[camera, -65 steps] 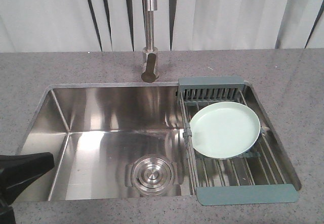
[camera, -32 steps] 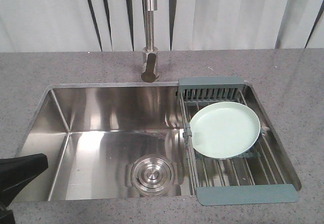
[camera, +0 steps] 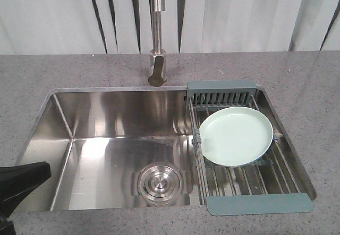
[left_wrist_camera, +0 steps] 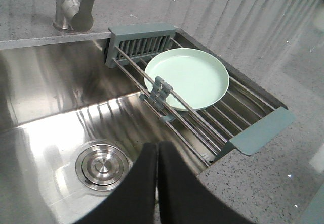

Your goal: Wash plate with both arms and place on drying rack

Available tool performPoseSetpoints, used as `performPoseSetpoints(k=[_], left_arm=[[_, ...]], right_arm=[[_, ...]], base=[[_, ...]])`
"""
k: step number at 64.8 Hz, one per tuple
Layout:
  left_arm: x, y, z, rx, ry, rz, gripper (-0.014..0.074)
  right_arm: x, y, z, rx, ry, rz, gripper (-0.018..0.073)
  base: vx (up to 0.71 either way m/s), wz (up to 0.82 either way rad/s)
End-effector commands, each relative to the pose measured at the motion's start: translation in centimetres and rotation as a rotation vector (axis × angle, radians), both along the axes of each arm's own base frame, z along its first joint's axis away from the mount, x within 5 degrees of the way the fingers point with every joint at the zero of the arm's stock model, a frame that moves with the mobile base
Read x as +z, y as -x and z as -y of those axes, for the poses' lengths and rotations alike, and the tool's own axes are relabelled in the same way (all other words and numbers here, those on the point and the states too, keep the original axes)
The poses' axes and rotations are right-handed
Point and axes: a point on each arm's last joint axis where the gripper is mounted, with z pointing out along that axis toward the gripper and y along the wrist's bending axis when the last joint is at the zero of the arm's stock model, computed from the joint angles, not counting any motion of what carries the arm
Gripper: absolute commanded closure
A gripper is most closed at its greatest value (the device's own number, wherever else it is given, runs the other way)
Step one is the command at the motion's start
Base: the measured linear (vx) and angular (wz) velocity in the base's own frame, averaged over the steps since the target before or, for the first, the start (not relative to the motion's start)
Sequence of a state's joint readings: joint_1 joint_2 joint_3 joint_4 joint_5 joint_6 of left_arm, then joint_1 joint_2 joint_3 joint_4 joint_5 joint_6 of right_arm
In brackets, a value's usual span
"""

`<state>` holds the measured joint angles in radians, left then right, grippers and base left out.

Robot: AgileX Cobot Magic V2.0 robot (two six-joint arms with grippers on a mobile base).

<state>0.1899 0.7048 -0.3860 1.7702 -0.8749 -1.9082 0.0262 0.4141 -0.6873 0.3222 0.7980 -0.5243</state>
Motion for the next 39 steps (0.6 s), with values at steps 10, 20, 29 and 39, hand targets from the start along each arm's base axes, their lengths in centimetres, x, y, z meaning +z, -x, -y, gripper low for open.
performPoseSetpoints(k=[10,20,29,39], left_arm=[[2.6,-0.5,-0.1,0.070,0.249,0.073,0.0603],[2.9,-0.7,-0.2,0.090,0.295,0.081,0.0603],[3.6,-0.9,-0.5,0.136,0.393,0.102,0.0603],[3.4,-1.7,-2.0,0.306,0.306,0.217,0.0603]], right_arm=[[1.2,-0.3,0.1,-0.022,-0.016,0.071,0.0566],[1.2,-0.3,0.1,-0.022,-0.016,0.071,0.0566],[1.2,-0.3,0.1,-0.022,-0.016,0.071,0.0566],[1.2,-0.3,0.1,-0.022,-0.016,0.071,0.0566]], base=[[0.00,0.00],[0.00,0.00],[0.00,0.00],[0.00,0.00]])
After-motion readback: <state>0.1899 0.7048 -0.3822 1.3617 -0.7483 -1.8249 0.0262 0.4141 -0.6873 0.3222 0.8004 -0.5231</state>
